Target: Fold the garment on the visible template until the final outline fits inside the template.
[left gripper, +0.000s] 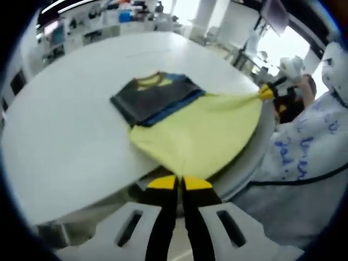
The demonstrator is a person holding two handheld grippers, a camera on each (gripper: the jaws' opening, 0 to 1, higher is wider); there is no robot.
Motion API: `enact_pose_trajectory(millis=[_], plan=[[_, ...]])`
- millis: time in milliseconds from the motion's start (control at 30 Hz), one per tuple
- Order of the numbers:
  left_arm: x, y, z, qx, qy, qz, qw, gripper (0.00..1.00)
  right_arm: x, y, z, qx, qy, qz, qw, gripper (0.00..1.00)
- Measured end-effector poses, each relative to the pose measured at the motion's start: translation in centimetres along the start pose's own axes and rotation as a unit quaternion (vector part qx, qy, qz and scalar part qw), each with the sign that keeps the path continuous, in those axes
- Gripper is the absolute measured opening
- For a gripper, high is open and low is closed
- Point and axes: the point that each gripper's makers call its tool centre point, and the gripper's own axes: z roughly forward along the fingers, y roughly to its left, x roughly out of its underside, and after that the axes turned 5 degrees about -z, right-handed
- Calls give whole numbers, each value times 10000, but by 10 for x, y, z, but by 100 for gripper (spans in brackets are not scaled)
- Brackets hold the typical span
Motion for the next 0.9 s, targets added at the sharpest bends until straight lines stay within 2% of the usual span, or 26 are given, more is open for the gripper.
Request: enact_pose_trajectory(millis=[167, 733, 900], plan=[[3, -1, -1, 25, 60, -28, 10000, 0, -3, 1, -3, -84, -38, -28, 10000, 3], [-25, 27, 6, -109, -409, -144, 9990, 0, -26, -26, 1, 98, -321, 1, 9994, 3], [-34, 33, 12, -128, -418, -96, 9990, 0, -34, -38, 7, 193, -385, 46, 9991, 3]])
